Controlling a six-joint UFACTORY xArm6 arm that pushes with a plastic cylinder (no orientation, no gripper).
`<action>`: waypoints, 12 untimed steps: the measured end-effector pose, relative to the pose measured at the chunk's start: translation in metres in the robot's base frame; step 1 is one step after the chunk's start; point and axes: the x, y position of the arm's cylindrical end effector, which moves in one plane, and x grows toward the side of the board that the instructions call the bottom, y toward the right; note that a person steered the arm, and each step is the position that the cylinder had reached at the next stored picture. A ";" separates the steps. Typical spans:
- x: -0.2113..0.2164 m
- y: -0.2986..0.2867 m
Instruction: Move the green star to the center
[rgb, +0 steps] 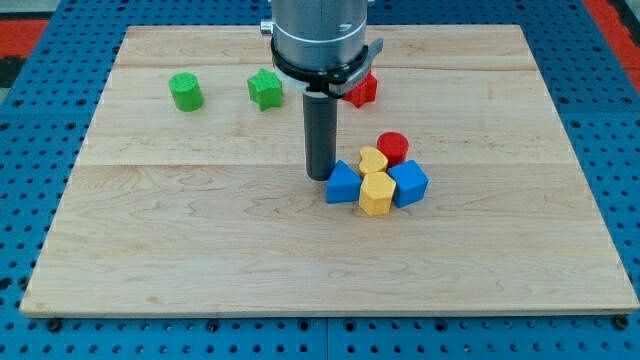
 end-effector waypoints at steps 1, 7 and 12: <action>-0.005 -0.018; -0.171 -0.120; -0.160 -0.029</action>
